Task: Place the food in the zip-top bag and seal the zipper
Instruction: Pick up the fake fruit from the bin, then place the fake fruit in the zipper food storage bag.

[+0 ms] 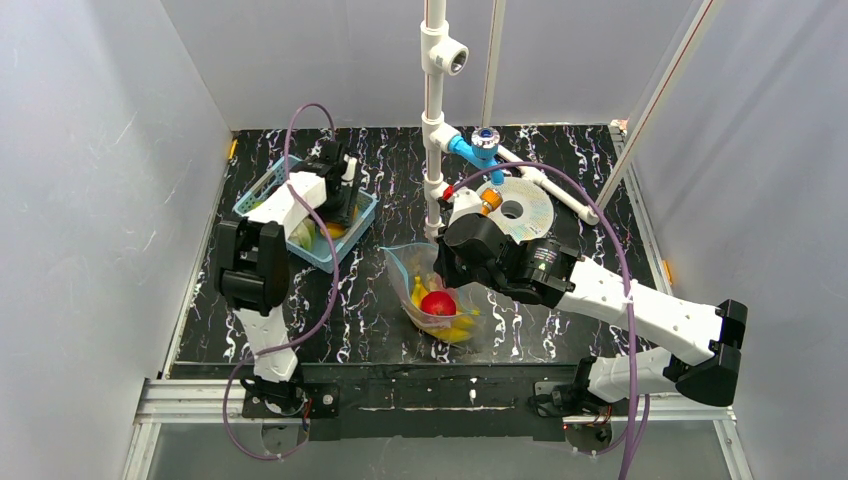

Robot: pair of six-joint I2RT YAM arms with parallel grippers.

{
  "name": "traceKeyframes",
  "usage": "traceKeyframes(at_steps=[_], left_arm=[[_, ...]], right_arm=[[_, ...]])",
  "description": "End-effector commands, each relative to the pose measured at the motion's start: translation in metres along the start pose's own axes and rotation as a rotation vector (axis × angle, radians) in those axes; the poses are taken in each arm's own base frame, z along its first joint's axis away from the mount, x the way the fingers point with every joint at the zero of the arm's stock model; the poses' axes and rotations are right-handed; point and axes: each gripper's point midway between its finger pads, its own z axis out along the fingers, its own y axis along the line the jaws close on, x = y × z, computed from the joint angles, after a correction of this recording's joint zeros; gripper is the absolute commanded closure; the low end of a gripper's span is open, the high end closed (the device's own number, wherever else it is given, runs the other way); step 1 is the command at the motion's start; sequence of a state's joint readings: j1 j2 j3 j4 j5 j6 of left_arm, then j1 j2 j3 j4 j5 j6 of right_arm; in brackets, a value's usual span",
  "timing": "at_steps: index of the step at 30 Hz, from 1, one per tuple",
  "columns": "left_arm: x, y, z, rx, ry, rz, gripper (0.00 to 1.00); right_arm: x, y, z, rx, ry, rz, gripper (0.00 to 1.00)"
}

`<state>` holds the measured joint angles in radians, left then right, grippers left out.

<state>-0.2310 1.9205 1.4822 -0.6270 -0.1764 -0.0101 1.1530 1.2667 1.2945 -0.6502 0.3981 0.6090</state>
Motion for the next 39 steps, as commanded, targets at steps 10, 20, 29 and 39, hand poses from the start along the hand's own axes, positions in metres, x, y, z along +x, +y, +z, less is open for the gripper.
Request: traceKeyframes(at_steps=[10,20,29,39], left_arm=[[-0.028,0.035,-0.11,-0.082,-0.387,-0.118,1.0],[0.035,-0.017,-0.241,0.364,-0.56,-0.306,0.89],[0.15,-0.094,-0.334,0.97,-0.388,-0.525,0.9],[0.176,-0.115,-0.349,1.152,-0.2,-0.672,0.97]], right_arm=[[-0.017,0.007,0.0,-0.008,-0.052,-0.009,0.99],[-0.028,0.007,0.0,-0.007,-0.1,-0.052,0.99],[-0.045,0.019,0.013,0.045,-0.204,-0.201,0.99],[-0.089,0.057,0.02,0.119,-0.392,-0.361,0.99]])
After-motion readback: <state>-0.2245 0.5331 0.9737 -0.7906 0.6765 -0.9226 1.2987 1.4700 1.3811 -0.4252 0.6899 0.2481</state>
